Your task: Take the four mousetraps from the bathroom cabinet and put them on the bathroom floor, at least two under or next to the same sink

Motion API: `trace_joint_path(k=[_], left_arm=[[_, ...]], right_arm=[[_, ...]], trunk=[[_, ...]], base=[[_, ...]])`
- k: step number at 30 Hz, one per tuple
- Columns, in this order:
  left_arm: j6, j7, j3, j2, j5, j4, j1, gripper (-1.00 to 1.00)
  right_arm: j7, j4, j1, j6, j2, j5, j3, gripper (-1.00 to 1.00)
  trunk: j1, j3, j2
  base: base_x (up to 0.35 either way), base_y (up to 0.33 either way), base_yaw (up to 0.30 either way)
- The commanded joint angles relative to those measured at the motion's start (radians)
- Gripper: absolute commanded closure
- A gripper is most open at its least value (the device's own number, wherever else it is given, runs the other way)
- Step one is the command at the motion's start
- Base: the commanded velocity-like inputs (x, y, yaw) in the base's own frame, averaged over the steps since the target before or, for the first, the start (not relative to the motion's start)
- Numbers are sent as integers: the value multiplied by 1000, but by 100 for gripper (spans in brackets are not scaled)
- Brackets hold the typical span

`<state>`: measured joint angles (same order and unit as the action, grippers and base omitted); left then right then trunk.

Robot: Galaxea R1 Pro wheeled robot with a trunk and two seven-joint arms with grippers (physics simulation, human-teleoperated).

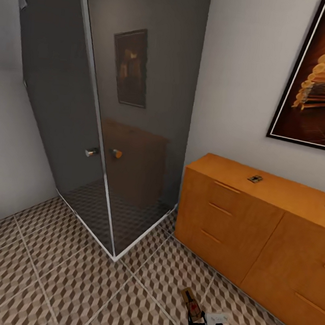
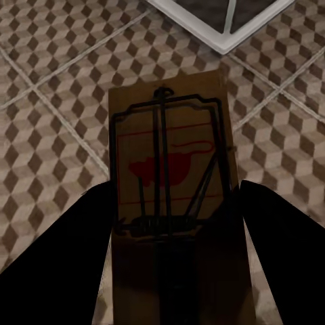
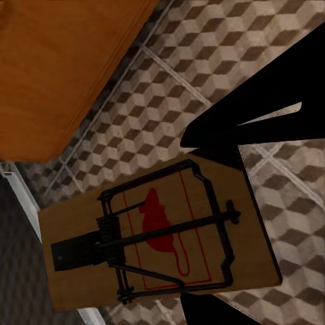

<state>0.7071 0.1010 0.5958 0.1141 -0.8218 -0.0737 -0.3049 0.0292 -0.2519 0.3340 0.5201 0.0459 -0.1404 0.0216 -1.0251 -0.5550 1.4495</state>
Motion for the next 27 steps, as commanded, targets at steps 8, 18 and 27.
trace_joint_path(k=[8, 18, 27], left_arm=[[3, 11, 4, -1, -11, -4, -1, 100], [3, 11, 4, -1, -11, -4, -1, 100], [3, 11, 4, -1, -11, -4, -1, 100]], right_arm=[[-3, 0, 0, 3, 0, -4, 3, 100], [-3, 2, 0, 2, 0, -4, 1, 100], [-3, 2, 0, 2, 0, -4, 1, 100]], trunk=[[0, -1, 0], [0, -1, 0], [0, -1, 0]], base=[[0, 0, 258], [0, 0, 258], [0, 0, 258]])
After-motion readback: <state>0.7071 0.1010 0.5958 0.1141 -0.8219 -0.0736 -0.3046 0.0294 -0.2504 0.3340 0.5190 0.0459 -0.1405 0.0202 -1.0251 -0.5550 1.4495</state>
